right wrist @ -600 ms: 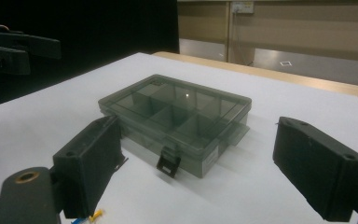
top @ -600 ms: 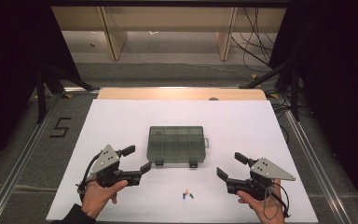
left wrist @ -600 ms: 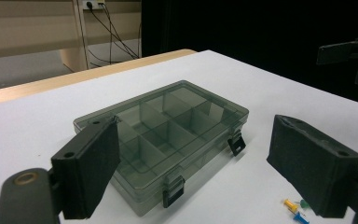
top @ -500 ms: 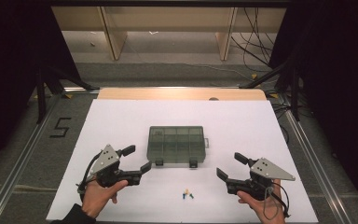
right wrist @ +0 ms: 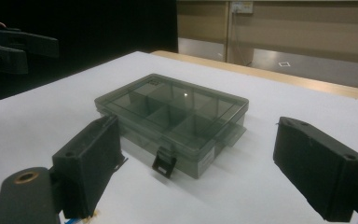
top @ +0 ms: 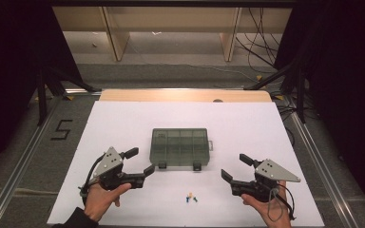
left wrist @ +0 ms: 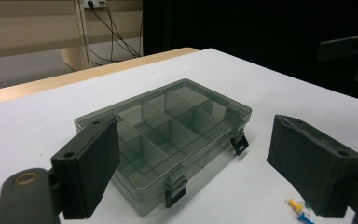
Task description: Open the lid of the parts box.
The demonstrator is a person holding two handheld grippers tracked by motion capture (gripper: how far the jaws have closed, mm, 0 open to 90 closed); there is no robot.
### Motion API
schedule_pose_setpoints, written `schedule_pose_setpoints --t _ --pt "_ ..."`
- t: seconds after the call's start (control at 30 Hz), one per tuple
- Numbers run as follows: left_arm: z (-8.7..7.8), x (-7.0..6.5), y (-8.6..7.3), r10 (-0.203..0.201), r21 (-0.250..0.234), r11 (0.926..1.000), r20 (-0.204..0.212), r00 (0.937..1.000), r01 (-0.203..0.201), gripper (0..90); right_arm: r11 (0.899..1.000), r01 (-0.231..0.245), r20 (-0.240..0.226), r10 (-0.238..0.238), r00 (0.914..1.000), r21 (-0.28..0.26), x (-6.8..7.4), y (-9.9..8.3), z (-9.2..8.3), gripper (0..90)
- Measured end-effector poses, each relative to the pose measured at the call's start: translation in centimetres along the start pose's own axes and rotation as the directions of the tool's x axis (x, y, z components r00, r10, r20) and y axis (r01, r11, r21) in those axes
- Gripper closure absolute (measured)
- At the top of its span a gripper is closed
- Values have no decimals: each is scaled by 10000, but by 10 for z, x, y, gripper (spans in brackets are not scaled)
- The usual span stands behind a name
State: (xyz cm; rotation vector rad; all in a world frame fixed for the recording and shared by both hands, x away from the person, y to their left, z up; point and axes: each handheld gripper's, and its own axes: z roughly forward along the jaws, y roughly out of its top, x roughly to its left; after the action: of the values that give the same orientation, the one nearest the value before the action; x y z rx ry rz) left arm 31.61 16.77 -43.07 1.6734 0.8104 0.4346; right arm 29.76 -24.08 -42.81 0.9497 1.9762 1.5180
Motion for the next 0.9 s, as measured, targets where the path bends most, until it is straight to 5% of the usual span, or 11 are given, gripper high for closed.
schedule_pose_setpoints --t 0.2,0.27,0.43,0.5,0.57,0.67,0.83,0.9 --pt "8 7 -1 -48 124 9999 -185 9998 51 158 9989 343 -74 -341 9994 326 -7 7 12 159" --pt "10 9 -1 -64 129 9999 -86 9999 65 218 9985 466 57 -468 9989 273 -12 8 17 160" --pt "16 16 0 647 392 9972 -335 9973 -634 261 9971 595 -80 -592 9982 469 -24 10 32 214" --pt "18 20 -1 1062 648 9925 -449 9933 -1032 322 9952 798 -322 -781 9964 571 -30 11 38 313" --pt "20 26 -3 872 865 9928 -480 9950 -828 416 9900 1189 -517 -1152 9920 761 -34 11 42 371" --pt "27 37 -7 286 1467 9890 -520 9982 -207 580 9899 1071 -642 -1014 9928 923 -40 11 48 470" --pt "39 50 -16 541 2247 9736 -593 9968 -395 791 9871 1037 -1172 -894 9891 1220 -46 8 55 652" --pt "42 54 -19 651 2500 9672 -768 9949 -439 842 9823 1331 -1145 -1183 9864 1315 -49 6 58 707"
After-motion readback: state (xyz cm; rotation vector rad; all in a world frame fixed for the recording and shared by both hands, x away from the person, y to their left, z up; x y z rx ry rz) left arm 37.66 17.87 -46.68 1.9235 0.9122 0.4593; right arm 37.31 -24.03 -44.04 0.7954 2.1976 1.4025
